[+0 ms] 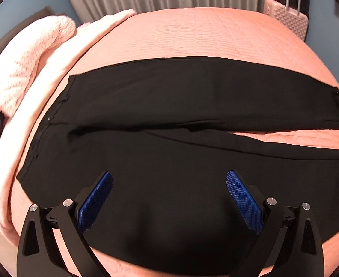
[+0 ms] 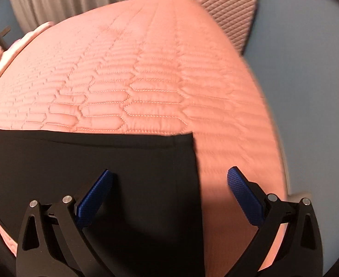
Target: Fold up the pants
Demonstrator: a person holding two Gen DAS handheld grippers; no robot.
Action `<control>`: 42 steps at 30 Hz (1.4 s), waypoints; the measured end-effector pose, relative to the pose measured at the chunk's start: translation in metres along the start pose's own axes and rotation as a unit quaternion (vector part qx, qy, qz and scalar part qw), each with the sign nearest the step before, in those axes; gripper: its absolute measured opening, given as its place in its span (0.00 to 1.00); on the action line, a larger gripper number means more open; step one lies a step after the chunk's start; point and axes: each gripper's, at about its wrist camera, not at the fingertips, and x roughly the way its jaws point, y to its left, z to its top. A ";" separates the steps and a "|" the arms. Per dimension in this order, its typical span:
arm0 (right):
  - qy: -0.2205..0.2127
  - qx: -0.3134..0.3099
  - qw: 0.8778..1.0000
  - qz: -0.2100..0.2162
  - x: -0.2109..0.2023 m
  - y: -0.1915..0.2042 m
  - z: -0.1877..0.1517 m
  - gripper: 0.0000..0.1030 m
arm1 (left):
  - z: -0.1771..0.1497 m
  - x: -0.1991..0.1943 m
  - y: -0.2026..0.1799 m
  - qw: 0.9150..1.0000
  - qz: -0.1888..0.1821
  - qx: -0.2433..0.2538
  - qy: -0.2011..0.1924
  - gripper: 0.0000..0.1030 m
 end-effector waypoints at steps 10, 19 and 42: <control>-0.031 -0.005 0.999 0.041 -0.015 -0.011 0.006 0.14 | 0.062 0.059 0.062 1.000 -0.001 -0.027 -0.004 0.95; -0.032 0.025 0.999 -0.002 -0.018 0.002 0.000 0.13 | 0.188 0.166 0.276 0.988 0.112 -0.109 -0.013 0.95; -0.159 0.010 0.987 0.030 -0.217 0.034 -0.074 0.11 | 0.138 0.034 0.339 0.989 -0.084 -0.088 -0.079 0.08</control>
